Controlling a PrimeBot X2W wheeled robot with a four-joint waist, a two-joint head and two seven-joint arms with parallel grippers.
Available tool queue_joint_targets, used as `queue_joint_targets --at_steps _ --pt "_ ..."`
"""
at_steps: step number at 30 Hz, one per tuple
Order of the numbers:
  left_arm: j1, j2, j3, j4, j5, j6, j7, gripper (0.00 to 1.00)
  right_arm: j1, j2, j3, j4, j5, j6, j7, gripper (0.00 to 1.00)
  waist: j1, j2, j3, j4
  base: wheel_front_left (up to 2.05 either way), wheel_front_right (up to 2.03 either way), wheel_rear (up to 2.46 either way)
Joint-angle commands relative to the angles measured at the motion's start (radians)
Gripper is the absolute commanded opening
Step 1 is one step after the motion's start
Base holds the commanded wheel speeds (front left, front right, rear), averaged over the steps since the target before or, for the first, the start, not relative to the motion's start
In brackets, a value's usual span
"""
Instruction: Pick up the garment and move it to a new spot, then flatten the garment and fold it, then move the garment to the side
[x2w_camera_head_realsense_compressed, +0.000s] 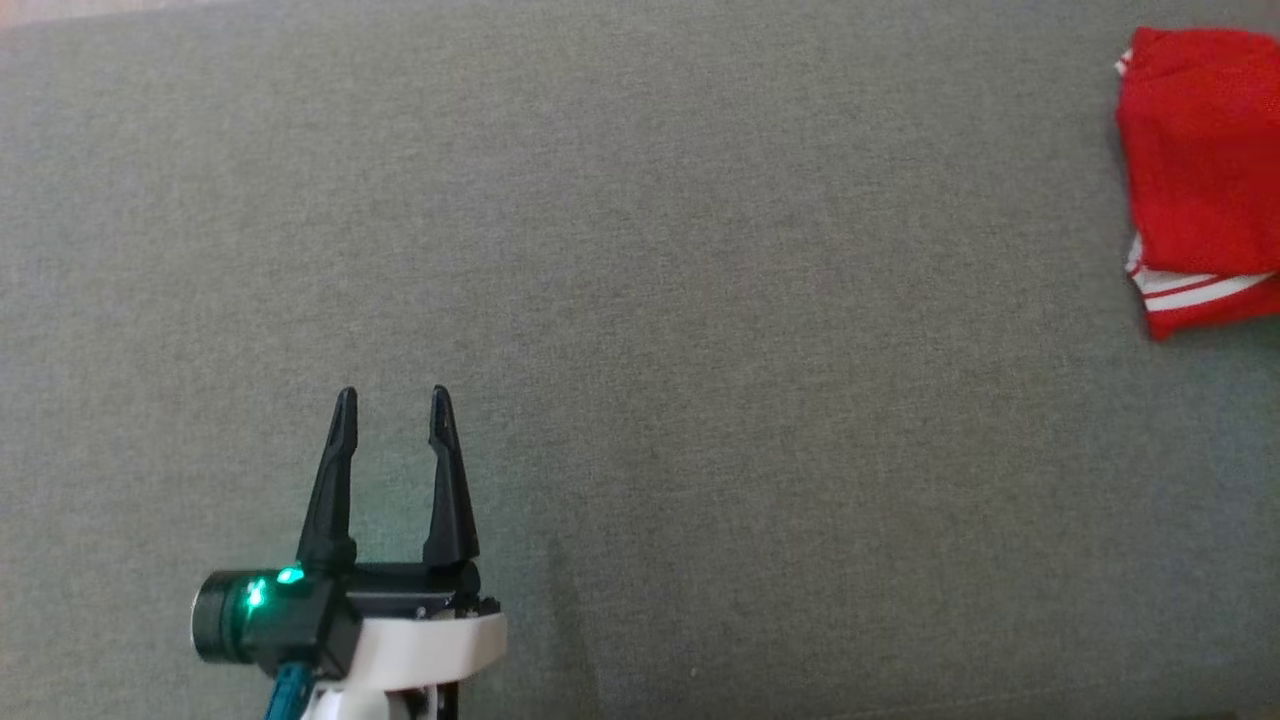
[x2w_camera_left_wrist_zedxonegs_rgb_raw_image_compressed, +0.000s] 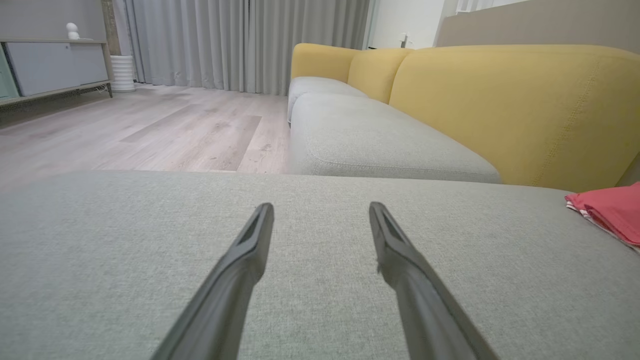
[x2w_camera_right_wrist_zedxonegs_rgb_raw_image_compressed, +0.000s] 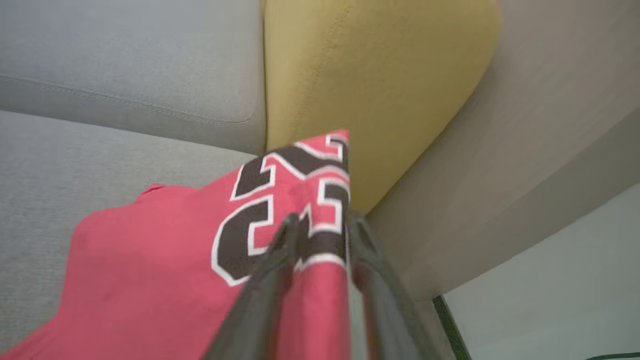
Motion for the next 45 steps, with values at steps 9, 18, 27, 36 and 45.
queue_joint_targets --at_steps 9,18,27,36,45 --pt "0.018 -0.007 0.034 0.033 0.011 -0.025 -0.007 1.00 0.218 0.274 0.016 -0.091 -0.002 -0.001 -0.125 1.00 -0.0003 0.0000 -0.154 0.046 0.00 0.00 0.00" --pt "0.111 -0.007 0.050 0.057 0.035 -0.057 -0.007 1.00 0.499 0.556 0.125 -0.272 0.076 -0.001 -0.223 1.00 -0.0003 0.0000 -0.313 0.112 0.00 0.00 0.00" --pt "0.166 -0.007 0.077 0.010 0.059 -0.078 -0.007 1.00 0.813 0.662 -0.095 -0.721 -0.082 -0.001 -0.225 1.00 -0.0003 0.0000 -0.353 0.139 0.00 0.00 0.00" --pt "0.197 -0.007 0.088 -0.039 0.074 -0.094 -0.007 1.00 0.955 0.689 -0.135 -0.804 -0.169 -0.001 -0.225 1.00 -0.0003 0.0000 -0.363 0.130 0.00 0.00 0.00" --pt "0.205 -0.007 0.097 -0.033 0.078 -0.098 -0.007 1.00 0.959 0.694 -0.139 -0.803 -0.181 -0.001 -0.225 1.00 -0.0003 0.0000 -0.369 0.129 0.00 0.00 0.00"
